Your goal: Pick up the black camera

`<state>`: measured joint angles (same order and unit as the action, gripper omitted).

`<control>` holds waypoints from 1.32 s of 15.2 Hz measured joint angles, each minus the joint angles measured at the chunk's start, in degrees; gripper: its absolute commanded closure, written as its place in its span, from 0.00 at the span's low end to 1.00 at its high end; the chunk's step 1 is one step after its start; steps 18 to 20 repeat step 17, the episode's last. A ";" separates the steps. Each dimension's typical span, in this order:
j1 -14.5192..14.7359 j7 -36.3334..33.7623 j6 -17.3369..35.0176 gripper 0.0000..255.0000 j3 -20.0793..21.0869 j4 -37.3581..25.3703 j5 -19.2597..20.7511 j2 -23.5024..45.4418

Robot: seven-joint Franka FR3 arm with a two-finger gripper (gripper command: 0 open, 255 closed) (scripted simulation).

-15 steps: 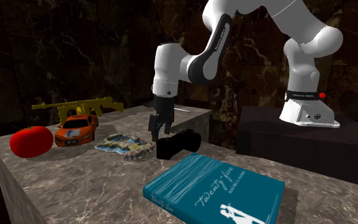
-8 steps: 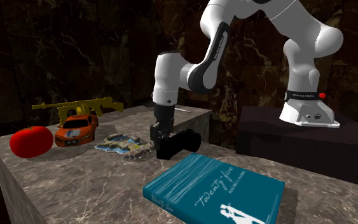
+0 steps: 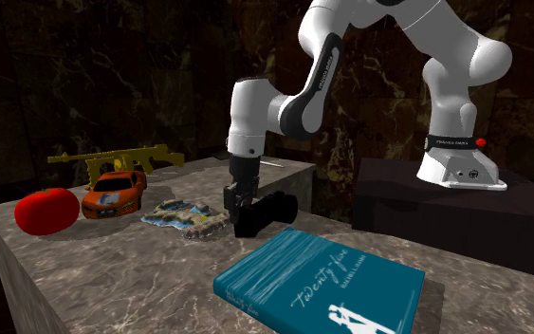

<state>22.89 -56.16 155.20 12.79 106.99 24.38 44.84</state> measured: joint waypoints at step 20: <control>-2.83 2.40 -6.28 1.00 3.94 3.51 -3.29 -9.46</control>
